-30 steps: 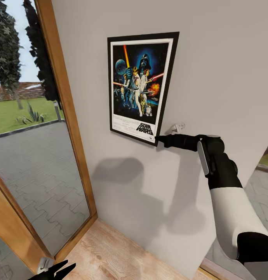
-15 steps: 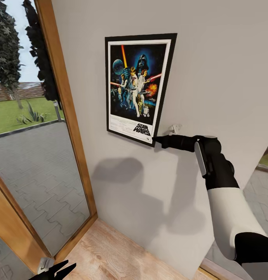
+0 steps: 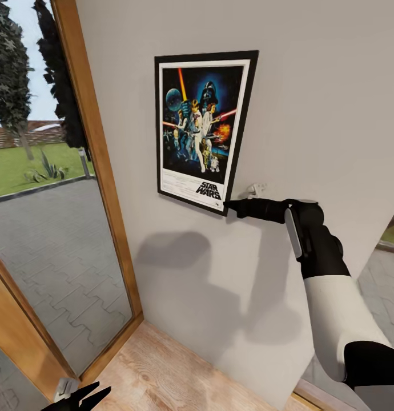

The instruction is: Pick up the poster from the kitchen countertop and hang it on one of the wall nails in the kitchen.

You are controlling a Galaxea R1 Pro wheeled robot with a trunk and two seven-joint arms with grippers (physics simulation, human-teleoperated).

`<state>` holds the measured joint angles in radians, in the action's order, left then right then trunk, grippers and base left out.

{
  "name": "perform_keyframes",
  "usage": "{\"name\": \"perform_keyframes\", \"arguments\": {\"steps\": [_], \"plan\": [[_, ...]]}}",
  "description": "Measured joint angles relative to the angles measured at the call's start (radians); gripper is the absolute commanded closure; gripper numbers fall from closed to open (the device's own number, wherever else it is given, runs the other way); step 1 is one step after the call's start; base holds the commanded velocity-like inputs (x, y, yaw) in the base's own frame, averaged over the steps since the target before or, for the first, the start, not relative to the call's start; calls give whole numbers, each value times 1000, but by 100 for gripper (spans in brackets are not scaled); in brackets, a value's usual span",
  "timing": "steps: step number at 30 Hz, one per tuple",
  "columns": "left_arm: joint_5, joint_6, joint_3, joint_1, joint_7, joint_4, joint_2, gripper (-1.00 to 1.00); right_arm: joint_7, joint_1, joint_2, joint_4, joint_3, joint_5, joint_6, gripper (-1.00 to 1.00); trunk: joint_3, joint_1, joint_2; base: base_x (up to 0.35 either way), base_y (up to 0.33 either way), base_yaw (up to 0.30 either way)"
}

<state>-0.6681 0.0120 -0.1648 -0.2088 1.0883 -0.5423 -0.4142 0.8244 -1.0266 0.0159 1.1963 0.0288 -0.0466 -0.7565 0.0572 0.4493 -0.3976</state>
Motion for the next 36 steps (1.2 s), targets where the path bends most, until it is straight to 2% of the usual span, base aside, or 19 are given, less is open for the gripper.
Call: {"name": "perform_keyframes", "arguments": {"steps": [17,25,36], "plan": [[0,0,-1,0,0,-1,-3,-100,-25,0,-3,-4,1,-3,1,100,0,0,0,0,0,0],[0,0,-1,0,0,-1,-3,-100,-58,0,-3,-4,1,-1,0,100,0,0,0,0,0,0],[0,0,-1,0,0,-1,-3,-100,-62,0,-3,-3,2,0,0,100,0,0,0,0,0,0]]}}
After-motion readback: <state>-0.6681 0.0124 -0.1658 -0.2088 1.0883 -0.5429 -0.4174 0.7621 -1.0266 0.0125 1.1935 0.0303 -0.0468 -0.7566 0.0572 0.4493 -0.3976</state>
